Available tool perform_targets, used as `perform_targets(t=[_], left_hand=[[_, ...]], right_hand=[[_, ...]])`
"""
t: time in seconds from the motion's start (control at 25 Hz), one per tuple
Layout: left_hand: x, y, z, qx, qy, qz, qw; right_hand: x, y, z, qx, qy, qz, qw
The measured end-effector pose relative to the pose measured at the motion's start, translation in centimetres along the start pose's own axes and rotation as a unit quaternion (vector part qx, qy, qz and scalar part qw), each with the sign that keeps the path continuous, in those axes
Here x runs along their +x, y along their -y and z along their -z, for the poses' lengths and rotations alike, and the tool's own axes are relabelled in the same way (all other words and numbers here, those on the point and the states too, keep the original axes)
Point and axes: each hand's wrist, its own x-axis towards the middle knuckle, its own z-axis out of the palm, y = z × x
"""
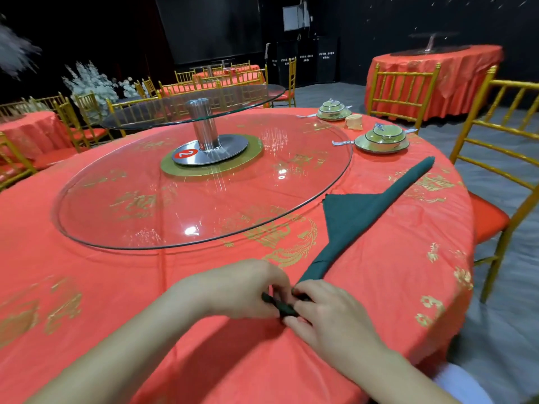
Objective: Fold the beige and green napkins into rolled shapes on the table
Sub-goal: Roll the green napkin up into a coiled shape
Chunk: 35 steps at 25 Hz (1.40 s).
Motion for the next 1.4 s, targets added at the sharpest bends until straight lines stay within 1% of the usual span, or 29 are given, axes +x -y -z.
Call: perform_targets(t=[0.08, 0.16, 0.24, 0.36, 0.48, 0.52, 0.6, 0.72, 0.76, 0.84, 1.0, 1.16, 1.28, 1.4], left_hand=[[-0.6, 1.4, -0.5, -0.133, 0.014, 0.001, 0.991], [-1.0, 2.6, -1.5, -0.246, 0.031, -0.01, 0.969], [-1.5, 3.5, -2.5, -0.333, 0.02, -0.022, 0.942], [-2.0, 4.1, -3.7, -0.4, -0.037, -0.047, 0.915], [-2.2, 3.9, -4.5, -0.452, -0.067, -0.075, 0.886], [-2.1, 4.0, -4.8, -0.449, -0.08, -0.078, 0.887], [-2.0, 4.1, -5.2, -0.399, -0.119, -0.082, 0.905], [-1.9, 4.0, -5.3, -0.372, -0.123, -0.051, 0.919], [-1.8, 3.8, -5.3, -0.368, -0.115, -0.044, 0.922], [-1.8, 3.4, -5.2, -0.351, -0.102, -0.034, 0.93], [-1.6, 2.7, -5.2, -0.344, -0.09, 0.012, 0.935], [-1.5, 2.2, -5.0, -0.308, -0.124, 0.031, 0.943], [-1.6, 2.3, -5.4, -0.249, -0.16, 0.018, 0.955], [-1.5, 2.4, -5.5, -0.207, -0.172, 0.004, 0.963]], right_hand=[[-0.3, 0.3, 0.1, 0.0, -0.013, -0.008, 1.0], [-0.5, 0.7, 0.1, 0.005, -0.026, -0.011, 1.0], [-0.8, 1.0, 0.5, 0.007, -0.035, -0.018, 0.999], [-1.5, 2.3, 0.6, -0.001, -0.038, -0.031, 0.999], [-1.8, 3.8, 0.0, -0.026, -0.022, -0.058, 0.998], [-2.0, 4.1, -0.1, -0.023, -0.008, -0.077, 0.997], [-2.1, 4.2, 0.0, -0.013, 0.006, -0.106, 0.994], [-1.9, 3.9, 0.7, 0.098, 0.034, -0.174, 0.979], [-2.0, 3.9, 0.7, 0.114, 0.042, -0.186, 0.975], [-2.0, 4.1, 0.3, 0.13, 0.021, -0.189, 0.973], [-2.1, 4.5, 0.3, 0.127, -0.019, -0.206, 0.97], [-2.3, 4.4, 0.0, 0.09, -0.063, -0.178, 0.978], [-2.5, 4.6, 0.3, 0.097, -0.059, -0.166, 0.98], [-2.6, 4.7, 0.2, 0.097, -0.05, -0.149, 0.983]])
